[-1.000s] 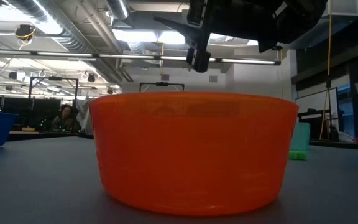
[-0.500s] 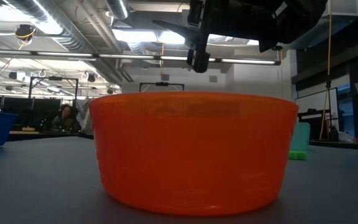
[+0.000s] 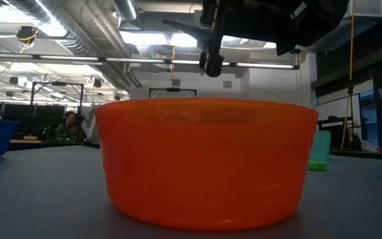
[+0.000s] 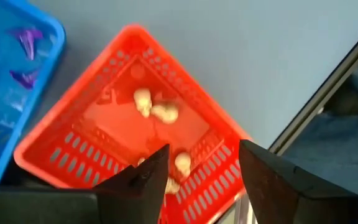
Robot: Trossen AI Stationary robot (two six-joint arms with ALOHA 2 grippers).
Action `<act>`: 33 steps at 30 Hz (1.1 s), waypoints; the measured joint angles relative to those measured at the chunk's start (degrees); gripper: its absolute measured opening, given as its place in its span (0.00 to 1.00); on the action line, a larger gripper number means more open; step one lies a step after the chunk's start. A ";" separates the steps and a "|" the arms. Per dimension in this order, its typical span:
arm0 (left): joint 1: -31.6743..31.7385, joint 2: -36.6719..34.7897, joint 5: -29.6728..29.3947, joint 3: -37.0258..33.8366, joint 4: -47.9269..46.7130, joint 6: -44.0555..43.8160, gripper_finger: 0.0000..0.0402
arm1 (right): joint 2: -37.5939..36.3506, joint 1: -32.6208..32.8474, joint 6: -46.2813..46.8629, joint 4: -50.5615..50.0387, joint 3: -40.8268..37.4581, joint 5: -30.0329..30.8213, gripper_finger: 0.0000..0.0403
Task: Sort Halloween decoration
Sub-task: Put the green skeleton toy into the pink bowl
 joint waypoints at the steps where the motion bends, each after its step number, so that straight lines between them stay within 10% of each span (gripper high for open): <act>1: 0.00 0.00 -0.89 0.00 0.01 0.00 0.44 | 0.00 0.00 -0.02 0.00 0.00 0.00 0.46; 10: 0.63 0.02 -4.24 0.00 0.11 0.44 0.46 | 0.00 -0.02 -2.74 0.02 0.00 0.64 0.46; 17: 2.15 0.02 -7.04 0.00 0.07 0.48 0.46 | 0.09 -0.07 -8.67 -3.09 2.12 12.45 0.46; 27: 4.37 0.04 -7.04 0.00 0.02 0.52 0.46 | 1.68 -0.61 -28.97 -50.97 24.32 34.59 0.46; 33: 4.90 0.07 -7.10 0.00 0.02 1.12 0.46 | 5.89 -4.24 -28.97 -56.18 29.03 37.34 0.46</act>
